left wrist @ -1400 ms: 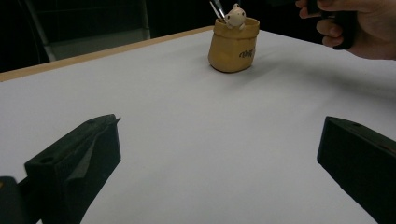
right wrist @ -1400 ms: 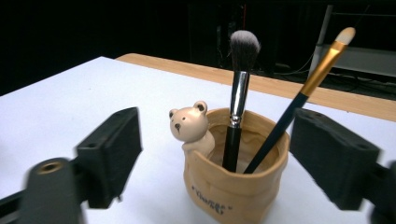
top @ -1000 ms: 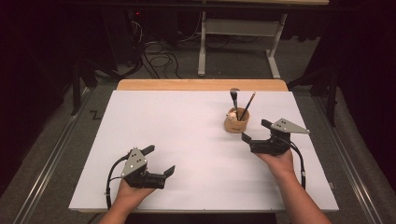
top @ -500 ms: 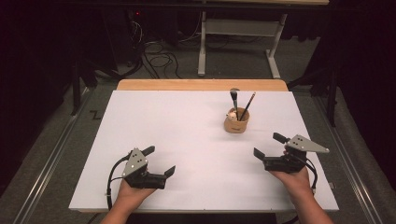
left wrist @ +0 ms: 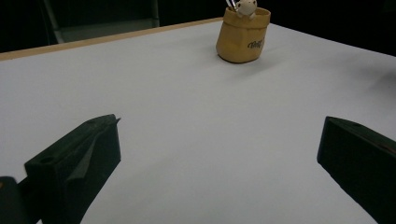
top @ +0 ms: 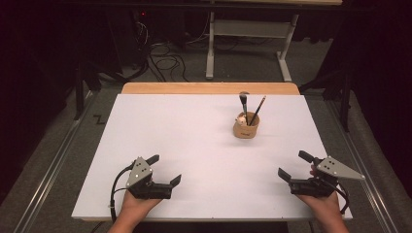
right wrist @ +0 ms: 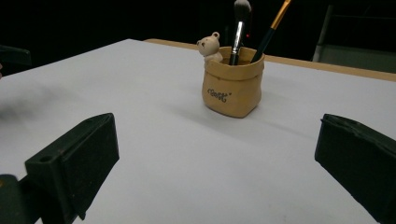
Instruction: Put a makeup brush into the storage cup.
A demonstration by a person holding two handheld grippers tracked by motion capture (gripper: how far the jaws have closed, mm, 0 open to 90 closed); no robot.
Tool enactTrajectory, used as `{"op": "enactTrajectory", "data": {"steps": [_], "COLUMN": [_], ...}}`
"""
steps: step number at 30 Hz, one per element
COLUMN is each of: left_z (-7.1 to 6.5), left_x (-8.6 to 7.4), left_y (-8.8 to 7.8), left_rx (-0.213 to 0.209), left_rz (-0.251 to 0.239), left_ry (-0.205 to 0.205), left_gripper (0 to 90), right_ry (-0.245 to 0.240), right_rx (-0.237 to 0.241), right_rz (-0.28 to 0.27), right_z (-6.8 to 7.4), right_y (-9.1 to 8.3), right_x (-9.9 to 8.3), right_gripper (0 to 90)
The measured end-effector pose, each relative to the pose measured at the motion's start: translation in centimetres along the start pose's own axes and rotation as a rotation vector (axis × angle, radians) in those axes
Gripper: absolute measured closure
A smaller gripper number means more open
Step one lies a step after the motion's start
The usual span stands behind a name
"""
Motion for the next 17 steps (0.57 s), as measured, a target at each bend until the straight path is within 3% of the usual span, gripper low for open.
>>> {"op": "enactTrajectory", "data": {"steps": [17], "left_z": [0.18], "left_x": [0.2], "left_y": [-0.16], "left_rx": [-0.006], "left_rz": [-0.017], "left_ry": [0.001], "left_gripper": [0.2], "right_ry": [0.017], "right_rx": [-0.026], "right_rz": [0.003], "right_z": [-0.15], "right_y": [0.23], "right_x": [-0.28], "right_gripper": [0.3]}}
Point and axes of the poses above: each handheld gripper's, and its own axes: y roughly forward along the jaws, x roughly out of its top, z roughly to its left, the point moved 1 cm from there along y, roughly forward along the jaws, and after that the axes turned 4 degrees about x, right-handed, at the moved point
